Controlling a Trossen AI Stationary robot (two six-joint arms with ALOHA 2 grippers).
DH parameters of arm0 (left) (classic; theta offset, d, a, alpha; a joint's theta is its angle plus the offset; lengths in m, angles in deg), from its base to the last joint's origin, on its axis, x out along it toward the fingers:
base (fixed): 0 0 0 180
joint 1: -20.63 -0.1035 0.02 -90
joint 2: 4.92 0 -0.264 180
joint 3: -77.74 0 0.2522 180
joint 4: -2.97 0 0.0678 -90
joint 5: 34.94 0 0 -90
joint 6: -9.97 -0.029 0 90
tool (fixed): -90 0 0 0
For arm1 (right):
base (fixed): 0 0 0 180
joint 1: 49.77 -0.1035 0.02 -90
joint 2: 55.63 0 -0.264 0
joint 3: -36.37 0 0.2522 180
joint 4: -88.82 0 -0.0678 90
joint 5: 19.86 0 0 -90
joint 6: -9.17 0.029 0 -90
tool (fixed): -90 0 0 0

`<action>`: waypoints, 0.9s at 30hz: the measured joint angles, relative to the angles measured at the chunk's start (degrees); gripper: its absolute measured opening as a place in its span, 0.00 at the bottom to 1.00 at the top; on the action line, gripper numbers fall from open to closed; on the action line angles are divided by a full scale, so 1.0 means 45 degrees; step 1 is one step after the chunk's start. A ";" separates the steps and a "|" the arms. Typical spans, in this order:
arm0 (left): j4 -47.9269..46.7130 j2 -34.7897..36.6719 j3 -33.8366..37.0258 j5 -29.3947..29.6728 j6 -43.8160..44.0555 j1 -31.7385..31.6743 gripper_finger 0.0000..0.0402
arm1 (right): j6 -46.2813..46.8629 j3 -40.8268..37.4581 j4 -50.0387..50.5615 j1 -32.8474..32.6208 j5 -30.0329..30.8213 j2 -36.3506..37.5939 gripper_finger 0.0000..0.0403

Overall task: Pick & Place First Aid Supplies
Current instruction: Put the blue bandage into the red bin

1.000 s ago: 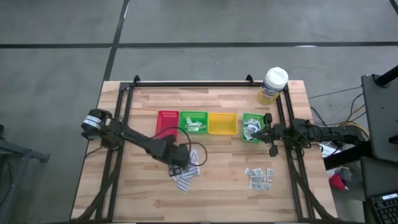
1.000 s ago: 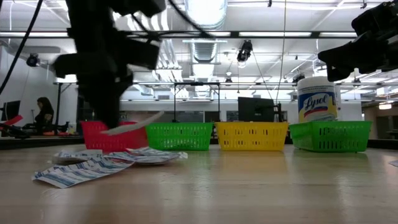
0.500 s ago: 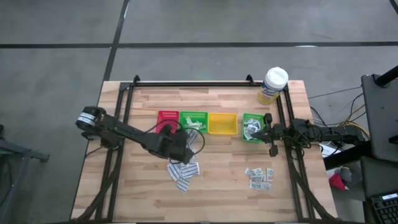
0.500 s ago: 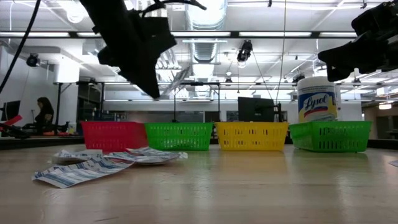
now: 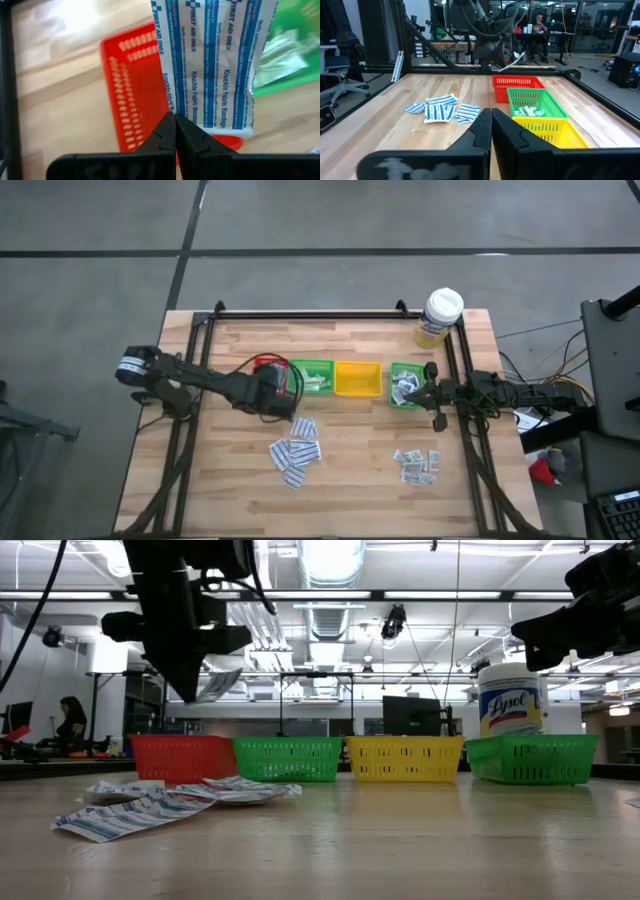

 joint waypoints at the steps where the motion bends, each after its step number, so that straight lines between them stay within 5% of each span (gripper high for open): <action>1: -0.0140 0.0050 0.0000 -0.0276 0.0062 -0.0183 0.00 | -0.0005 0.0002 -0.0005 0.0002 0.0000 0.0000 0.02; 14: -0.0469 0.0117 0.0000 -0.2612 -0.2195 -0.3999 0.00 | -0.0002 0.0000 -0.0005 0.0000 0.0000 0.0000 0.02; 27: 0.0669 -0.0717 0.0681 -0.3282 -0.2755 -0.4369 0.00 | -0.0029 0.0000 0.0000 0.0003 0.0002 -0.0005 0.02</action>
